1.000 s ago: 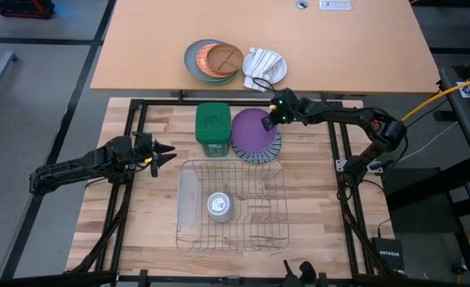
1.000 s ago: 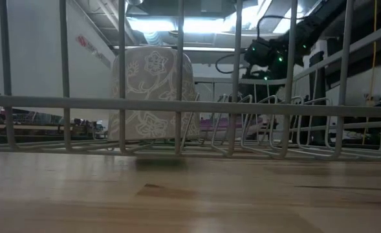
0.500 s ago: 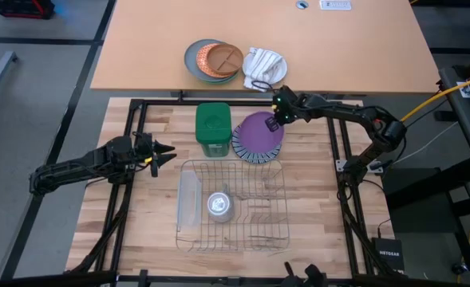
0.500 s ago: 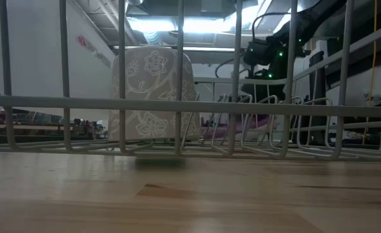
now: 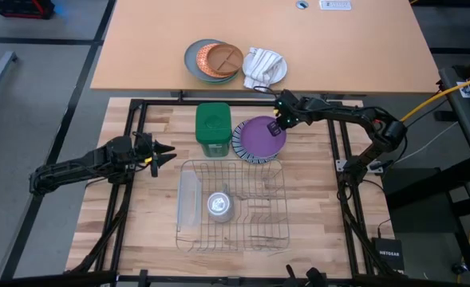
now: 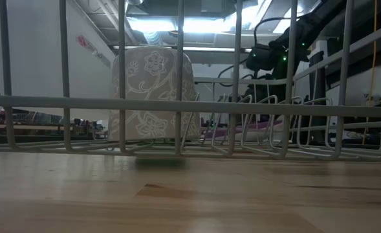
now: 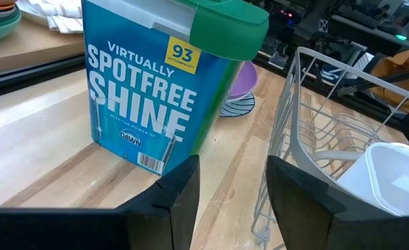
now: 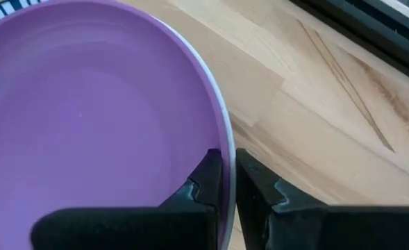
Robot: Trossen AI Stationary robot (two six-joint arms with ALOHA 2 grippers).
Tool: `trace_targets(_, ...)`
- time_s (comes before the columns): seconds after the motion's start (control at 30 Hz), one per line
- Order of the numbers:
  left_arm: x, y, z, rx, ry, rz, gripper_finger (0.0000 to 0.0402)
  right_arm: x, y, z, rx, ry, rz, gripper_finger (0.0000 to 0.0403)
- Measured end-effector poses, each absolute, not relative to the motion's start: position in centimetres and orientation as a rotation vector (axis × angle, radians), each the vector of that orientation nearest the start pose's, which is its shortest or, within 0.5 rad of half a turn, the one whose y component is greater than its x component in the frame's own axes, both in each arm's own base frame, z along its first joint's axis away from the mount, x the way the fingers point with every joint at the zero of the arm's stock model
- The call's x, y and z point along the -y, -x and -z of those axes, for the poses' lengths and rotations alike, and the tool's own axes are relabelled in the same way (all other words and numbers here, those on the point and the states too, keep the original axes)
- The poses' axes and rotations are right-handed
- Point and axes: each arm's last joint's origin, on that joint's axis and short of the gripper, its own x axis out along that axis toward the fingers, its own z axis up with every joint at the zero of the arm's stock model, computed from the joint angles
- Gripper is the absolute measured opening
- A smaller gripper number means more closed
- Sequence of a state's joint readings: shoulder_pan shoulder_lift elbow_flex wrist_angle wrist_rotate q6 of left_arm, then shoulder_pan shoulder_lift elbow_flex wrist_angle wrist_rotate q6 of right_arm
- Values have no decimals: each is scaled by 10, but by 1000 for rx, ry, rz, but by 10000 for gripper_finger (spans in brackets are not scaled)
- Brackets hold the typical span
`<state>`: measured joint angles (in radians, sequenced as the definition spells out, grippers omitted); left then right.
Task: Sort dishes
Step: Put the purple plate into the dish rack
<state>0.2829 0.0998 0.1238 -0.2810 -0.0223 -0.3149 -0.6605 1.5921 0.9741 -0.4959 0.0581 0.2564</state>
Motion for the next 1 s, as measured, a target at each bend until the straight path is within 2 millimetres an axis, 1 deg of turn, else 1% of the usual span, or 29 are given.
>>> trace_targets(0.37, -27, -90, -171, -206, 344, -342, 155, 187, -240, -188, -994, -540, 745, 94)
trace_targets(0.57, -27, -90, -171, -206, 345, -342, 155, 187, -240, -188, -1002, -521, 710, 109)
trace_targets(0.67, -27, -90, -171, -206, 344, -342, 155, 184, -242, -188, -1001, -523, 579, 110)
trace_targets(0.8, -27, -90, -171, -206, 345, -342, 155, 179, -245, -189, -977, -512, 323, 110)
trace_targets(0.9, -27, -90, -171, -206, 345, -342, 155, 175, -245, -189, -970, -481, 161, 110)
trace_targets(1.0, -27, -90, -171, -206, 345, -342, 155, 171, -242, -188, -993, -426, 44, 110)
